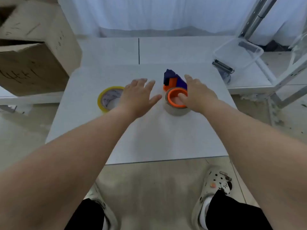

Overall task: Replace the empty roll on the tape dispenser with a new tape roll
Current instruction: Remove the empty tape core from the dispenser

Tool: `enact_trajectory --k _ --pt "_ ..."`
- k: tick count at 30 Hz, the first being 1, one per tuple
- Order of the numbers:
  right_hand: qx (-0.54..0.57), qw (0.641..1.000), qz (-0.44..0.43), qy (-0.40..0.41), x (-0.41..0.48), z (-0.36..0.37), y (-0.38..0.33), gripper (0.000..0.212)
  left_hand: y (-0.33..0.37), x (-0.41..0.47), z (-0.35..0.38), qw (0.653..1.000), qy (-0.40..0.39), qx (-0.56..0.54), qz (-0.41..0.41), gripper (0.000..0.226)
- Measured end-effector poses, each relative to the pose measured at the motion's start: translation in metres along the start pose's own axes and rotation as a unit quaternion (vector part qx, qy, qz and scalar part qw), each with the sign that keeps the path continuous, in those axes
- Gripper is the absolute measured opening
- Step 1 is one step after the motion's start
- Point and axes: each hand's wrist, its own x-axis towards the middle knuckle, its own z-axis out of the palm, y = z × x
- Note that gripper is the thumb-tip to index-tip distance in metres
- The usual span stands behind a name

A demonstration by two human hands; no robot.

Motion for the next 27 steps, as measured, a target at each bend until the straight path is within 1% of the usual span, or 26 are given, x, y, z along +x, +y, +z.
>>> enact_trajectory --k 1,5,10,11,12,14,17,20,22,24,27 --pt "0.011 1.0 0.01 -0.013 0.003 0.001 0.001 0.063 -0.001 0.003 -0.001 1.0 0.001 0.002 0.004 0.064" --pt "0.059 0.996 0.064 -0.017 0.01 0.006 0.001 0.028 -0.001 0.014 -0.005 1.0 -0.005 0.014 0.019 0.058" --pt "0.142 0.984 0.104 -0.019 0.006 0.007 -0.007 0.005 0.004 0.018 -0.008 0.997 -0.054 -0.059 -0.001 0.06" --pt "0.155 0.982 0.105 -0.019 0.006 0.005 -0.01 0.004 0.005 0.02 -0.01 0.996 -0.067 -0.066 -0.004 0.061" --pt "0.166 0.981 0.103 -0.015 0.005 0.002 -0.014 0.007 0.007 0.021 -0.014 0.994 -0.081 -0.07 -0.007 0.061" --pt "0.187 0.978 0.095 0.011 0.003 -0.006 -0.023 0.005 0.012 0.021 -0.025 0.992 -0.086 -0.095 -0.017 0.059" --pt "0.242 0.965 0.079 0.07 0.0 -0.02 -0.035 0.022 0.016 0.019 -0.042 0.984 -0.059 -0.162 -0.044 0.054" --pt "0.297 0.949 0.042 0.1 -0.009 -0.032 -0.043 0.031 0.015 0.013 -0.055 0.97 -0.025 -0.23 -0.075 0.046" --pt "0.318 0.942 0.011 0.106 -0.016 -0.038 -0.046 0.036 0.013 0.009 -0.064 0.963 -0.011 -0.26 -0.077 0.038" --pt "0.325 0.94 -0.012 0.101 -0.019 -0.043 -0.048 0.044 0.011 0.004 -0.075 0.965 -0.005 -0.256 -0.061 0.032" --pt "0.38 0.923 -0.035 0.053 -0.018 -0.05 -0.053 0.071 0.01 0.001 -0.087 0.978 0.042 -0.206 -0.021 0.027"
